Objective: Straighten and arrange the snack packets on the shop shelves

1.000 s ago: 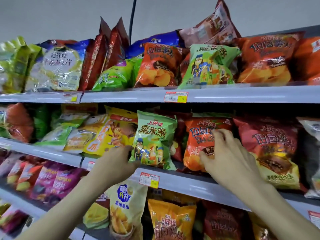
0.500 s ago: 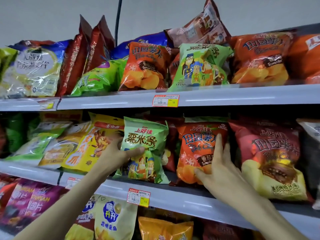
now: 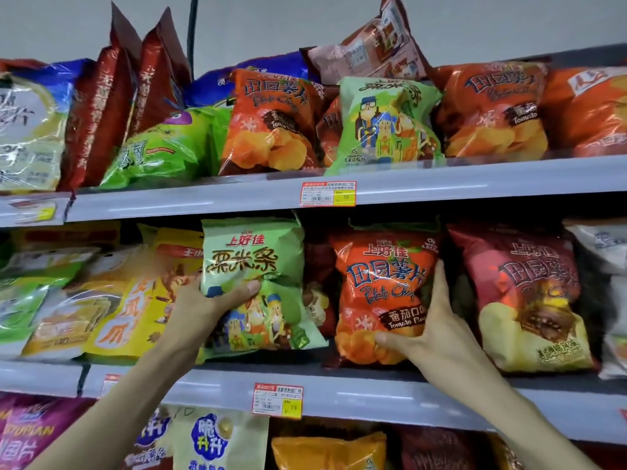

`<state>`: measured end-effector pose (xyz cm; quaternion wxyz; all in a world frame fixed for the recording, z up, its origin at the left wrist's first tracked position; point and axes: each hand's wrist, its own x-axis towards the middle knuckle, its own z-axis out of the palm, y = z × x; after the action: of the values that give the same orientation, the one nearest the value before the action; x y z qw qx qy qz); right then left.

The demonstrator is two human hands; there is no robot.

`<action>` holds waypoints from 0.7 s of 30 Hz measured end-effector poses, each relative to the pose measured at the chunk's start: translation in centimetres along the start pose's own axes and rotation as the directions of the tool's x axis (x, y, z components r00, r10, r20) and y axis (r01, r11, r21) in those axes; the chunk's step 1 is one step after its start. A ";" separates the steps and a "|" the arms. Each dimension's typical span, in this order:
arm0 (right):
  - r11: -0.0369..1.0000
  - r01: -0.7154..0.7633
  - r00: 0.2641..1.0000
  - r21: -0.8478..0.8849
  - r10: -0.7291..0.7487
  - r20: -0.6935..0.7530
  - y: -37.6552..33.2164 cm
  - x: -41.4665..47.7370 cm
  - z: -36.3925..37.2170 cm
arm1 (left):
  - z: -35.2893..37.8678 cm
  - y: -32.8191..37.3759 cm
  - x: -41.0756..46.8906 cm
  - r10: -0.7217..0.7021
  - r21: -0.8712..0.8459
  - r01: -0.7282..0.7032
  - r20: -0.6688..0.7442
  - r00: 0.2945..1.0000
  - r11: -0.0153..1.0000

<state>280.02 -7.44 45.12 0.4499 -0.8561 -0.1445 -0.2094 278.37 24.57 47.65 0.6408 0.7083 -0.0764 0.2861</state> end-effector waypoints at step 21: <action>0.981 0.168 0.984 0.097 -0.174 0.050 -6.6 2.4 13.6 | -10.0 1.9 -5.6 -0.070 -0.087 0.065 -0.053 0.996 0.994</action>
<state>282.33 7.66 44.10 0.4648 -0.8246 -0.2401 -0.2153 269.80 32.36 46.65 0.6815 0.6742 -0.0466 0.2806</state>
